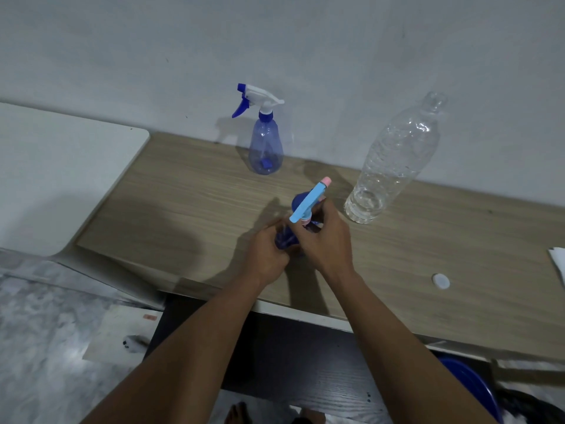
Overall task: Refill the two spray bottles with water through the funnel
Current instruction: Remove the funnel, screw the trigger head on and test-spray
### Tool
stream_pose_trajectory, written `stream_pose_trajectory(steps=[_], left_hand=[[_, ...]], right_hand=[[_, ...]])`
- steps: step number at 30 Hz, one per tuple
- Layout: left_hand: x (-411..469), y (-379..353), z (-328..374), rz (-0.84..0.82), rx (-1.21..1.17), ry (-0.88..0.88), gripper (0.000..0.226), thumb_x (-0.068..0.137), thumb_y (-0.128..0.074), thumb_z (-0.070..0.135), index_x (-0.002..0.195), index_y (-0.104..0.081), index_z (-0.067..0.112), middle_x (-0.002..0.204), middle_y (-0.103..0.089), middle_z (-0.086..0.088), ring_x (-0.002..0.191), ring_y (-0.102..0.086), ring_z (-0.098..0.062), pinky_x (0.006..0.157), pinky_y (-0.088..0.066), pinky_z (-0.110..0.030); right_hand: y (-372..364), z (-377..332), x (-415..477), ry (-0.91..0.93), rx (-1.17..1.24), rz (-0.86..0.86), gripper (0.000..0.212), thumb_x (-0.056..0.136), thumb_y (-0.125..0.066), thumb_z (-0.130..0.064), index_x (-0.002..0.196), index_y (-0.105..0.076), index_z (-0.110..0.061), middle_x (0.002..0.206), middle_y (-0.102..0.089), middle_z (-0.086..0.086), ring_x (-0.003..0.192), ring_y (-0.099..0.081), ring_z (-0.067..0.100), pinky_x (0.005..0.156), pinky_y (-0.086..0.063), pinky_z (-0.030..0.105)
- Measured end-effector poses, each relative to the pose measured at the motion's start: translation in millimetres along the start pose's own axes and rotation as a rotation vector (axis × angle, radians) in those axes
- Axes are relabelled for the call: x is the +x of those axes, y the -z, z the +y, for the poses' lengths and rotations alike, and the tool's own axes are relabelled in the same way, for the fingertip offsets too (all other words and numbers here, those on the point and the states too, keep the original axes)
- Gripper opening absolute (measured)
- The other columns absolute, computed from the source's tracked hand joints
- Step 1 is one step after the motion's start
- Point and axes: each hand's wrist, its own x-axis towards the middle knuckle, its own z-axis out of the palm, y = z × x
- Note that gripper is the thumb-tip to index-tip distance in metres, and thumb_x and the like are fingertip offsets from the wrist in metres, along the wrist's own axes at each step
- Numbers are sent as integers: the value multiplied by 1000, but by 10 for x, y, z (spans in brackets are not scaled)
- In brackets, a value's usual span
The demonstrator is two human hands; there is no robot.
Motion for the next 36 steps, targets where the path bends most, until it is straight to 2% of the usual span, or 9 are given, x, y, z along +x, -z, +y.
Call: stream_pose_trajectory(steps=[5,9,15,20,23,27,30,34,36], left_hand=[[-6,19,10,-17,23,-29,53,65,-77,16,115,-67,31,113,-69,3,104,-68,-14,92,-56,-30],[11,22,-56,-6,50,-26,52,73,-78,1,120,-67,20,114,-68,2,104,-68,-16,92,-56,-34],[-5,7,-24,0,49,-14,54,77,-72,-6,114,-65,33,107,-69,17,104,-68,-9,93,-55,-27],[7,13,-42,8,22,-51,53,77,-76,-2,111,-66,37,111,-70,8,104,-68,-9,91,-55,-26],[21,11,-67,8,44,-43,47,76,-79,3,118,-69,22,110,-70,7,103,-68,-10,88,-54,-25],[11,17,-40,-7,83,-30,49,78,-77,1,121,-67,20,114,-69,8,105,-68,-9,88,-54,-23],[26,68,-22,-48,141,-20,47,77,-76,-3,117,-68,20,109,-69,10,101,-68,-7,86,-53,-23],[50,111,-53,-72,221,-6,39,73,-78,11,106,-70,30,101,-75,3,94,-71,-14,88,-57,-45],[22,70,-60,-42,207,-5,41,70,-73,23,109,-70,32,99,-76,6,94,-71,-12,87,-58,-42]], right_hand=[[26,42,-22,34,53,-28,19,92,-70,-22,107,-63,-13,90,-67,-19,86,-62,-17,69,-46,5],[-25,63,-20,31,34,0,15,90,-70,-27,102,-68,-17,84,-69,-17,83,-65,-10,74,-55,23],[-109,41,-25,-21,47,88,32,83,-78,-39,100,-61,-19,81,-65,-21,79,-65,-4,76,-57,34],[-48,119,-43,82,22,-19,12,93,-62,-36,98,-63,-24,84,-69,-10,81,-67,9,74,-57,46],[-31,92,4,35,40,-35,15,91,-70,-32,102,-67,-22,85,-68,-19,85,-65,-7,78,-58,31],[-43,70,-8,-15,62,0,20,86,-77,-33,103,-70,-23,80,-64,-28,82,-60,-22,71,-46,4],[0,79,-19,-9,51,-13,20,87,-76,-34,104,-71,-24,80,-63,-30,82,-60,-23,70,-44,1],[-10,119,-9,82,-114,27,25,91,-69,-43,92,-70,-18,70,-68,-12,69,-67,5,65,-52,26],[-104,164,-46,155,-236,132,28,93,-67,-41,85,-68,-14,63,-65,-3,57,-61,19,57,-50,35]])
